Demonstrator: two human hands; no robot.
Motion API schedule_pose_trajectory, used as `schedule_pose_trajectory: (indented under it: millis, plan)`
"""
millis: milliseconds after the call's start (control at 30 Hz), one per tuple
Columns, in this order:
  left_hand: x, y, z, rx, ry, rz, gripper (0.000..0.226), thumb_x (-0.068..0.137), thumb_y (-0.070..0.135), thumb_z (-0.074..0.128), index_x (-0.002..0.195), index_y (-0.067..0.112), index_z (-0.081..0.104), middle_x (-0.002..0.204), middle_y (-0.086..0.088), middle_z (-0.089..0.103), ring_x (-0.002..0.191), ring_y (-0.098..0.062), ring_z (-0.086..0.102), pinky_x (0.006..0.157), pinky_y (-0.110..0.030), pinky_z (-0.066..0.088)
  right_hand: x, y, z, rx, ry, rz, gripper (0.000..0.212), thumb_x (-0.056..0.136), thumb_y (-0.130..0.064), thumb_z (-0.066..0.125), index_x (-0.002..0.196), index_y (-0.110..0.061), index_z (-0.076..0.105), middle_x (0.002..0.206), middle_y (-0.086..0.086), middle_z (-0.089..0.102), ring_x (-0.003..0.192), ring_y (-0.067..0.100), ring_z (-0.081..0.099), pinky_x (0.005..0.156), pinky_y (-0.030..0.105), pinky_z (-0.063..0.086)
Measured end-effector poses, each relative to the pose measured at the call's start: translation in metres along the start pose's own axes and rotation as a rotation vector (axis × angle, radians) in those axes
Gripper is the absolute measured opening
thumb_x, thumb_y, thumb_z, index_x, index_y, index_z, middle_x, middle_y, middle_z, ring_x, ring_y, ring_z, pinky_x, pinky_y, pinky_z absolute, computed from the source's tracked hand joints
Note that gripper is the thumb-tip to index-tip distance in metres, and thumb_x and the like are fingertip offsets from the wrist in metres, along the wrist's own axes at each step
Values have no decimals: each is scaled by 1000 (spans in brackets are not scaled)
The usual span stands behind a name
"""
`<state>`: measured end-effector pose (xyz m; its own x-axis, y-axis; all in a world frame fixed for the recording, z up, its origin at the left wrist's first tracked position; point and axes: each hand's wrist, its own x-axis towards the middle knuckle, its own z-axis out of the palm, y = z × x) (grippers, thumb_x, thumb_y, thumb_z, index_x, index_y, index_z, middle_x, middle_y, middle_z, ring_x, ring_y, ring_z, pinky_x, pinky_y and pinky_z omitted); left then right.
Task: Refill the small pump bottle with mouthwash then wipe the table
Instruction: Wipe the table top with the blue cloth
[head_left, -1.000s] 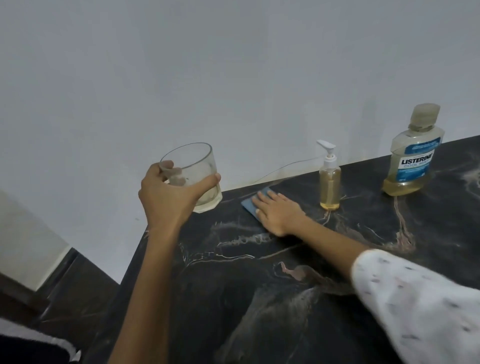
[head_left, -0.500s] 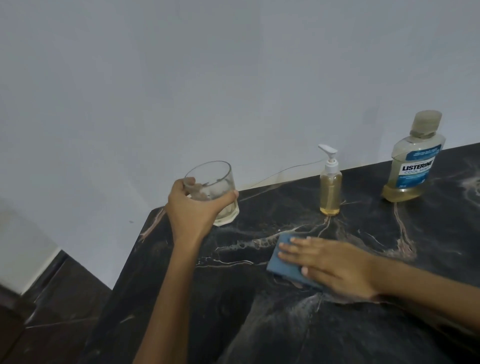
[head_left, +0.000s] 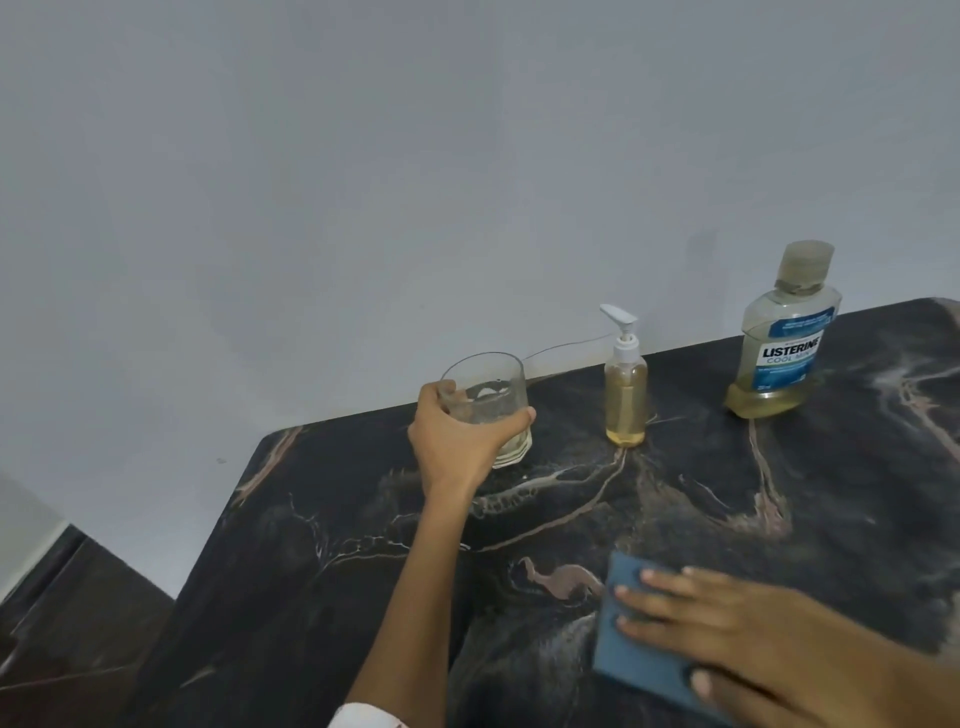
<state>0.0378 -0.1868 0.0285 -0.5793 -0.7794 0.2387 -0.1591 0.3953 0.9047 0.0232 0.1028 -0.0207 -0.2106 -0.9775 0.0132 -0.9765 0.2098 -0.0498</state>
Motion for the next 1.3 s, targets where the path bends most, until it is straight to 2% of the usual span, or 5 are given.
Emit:
schedule_pose_trajectory:
  millis: [233, 533, 833, 967, 1300]
  plan:
    - [-4, -10, 6, 0, 27, -42, 78, 43, 47, 90, 107, 21, 52, 104, 1, 61, 97, -16, 58, 62, -11, 38, 29, 40, -12, 73, 60, 202, 47, 98, -47, 6, 139, -45, -16, 151, -25, -15, 137, -7, -22, 107, 12, -20]
    - [-4, -15, 12, 9, 17, -41, 80, 42, 47, 89, 108, 20, 53, 104, 1, 61, 93, -15, 59, 60, -9, 38, 2, -7, 4, 3, -76, 52, 50, 101, -47, 18, 150, -34, 21, 155, -13, 24, 144, 10, 17, 113, 25, 15]
    - [-19, 0, 14, 32, 18, -51, 106, 51, 37, 91, 138, 15, 35, 139, -7, 43, 127, -26, 43, 97, -34, 45, -34, 47, -13, 89, 73, 386, 47, 100, -52, 8, 147, -48, 3, 155, -25, 4, 141, -6, -5, 112, 10, -6]
    - [-71, 24, 33, 123, 356, 347, 89, 66, 33, 83, 138, 16, 32, 138, -7, 39, 122, -20, 44, 101, -41, 42, -4, 37, -13, 11, 132, 411, 47, 100, -43, 7, 140, -38, -17, 152, -18, -15, 139, 3, -23, 110, 19, -19]
    - [-59, 54, 111, 177, -292, 82, 65, 79, 43, 71, 129, 11, 46, 126, -7, 53, 115, -25, 53, 96, -36, 44, -49, 0, -19, -17, 40, 466, 52, 101, -45, 13, 139, -24, 41, 139, -7, 49, 129, 11, 43, 105, 16, 17]
